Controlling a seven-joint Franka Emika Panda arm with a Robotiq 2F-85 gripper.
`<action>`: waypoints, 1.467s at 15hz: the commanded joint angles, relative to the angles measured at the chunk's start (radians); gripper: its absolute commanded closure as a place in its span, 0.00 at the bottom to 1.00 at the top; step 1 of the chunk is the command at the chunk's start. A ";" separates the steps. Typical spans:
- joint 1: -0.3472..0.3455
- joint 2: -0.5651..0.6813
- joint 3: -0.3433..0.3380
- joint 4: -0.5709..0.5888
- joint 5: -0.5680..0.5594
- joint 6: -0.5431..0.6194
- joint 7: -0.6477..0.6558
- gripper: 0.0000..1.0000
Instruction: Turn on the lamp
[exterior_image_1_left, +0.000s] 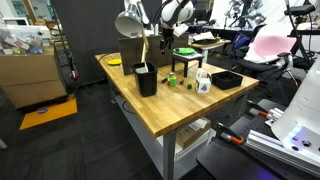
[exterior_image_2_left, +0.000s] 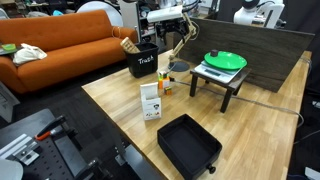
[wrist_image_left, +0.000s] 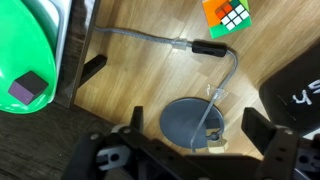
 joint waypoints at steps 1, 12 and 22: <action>-0.012 0.068 0.013 0.092 0.014 -0.049 -0.041 0.00; 0.000 0.113 -0.002 0.111 -0.001 -0.038 -0.006 0.00; -0.009 0.169 0.039 0.201 0.056 -0.071 -0.027 0.00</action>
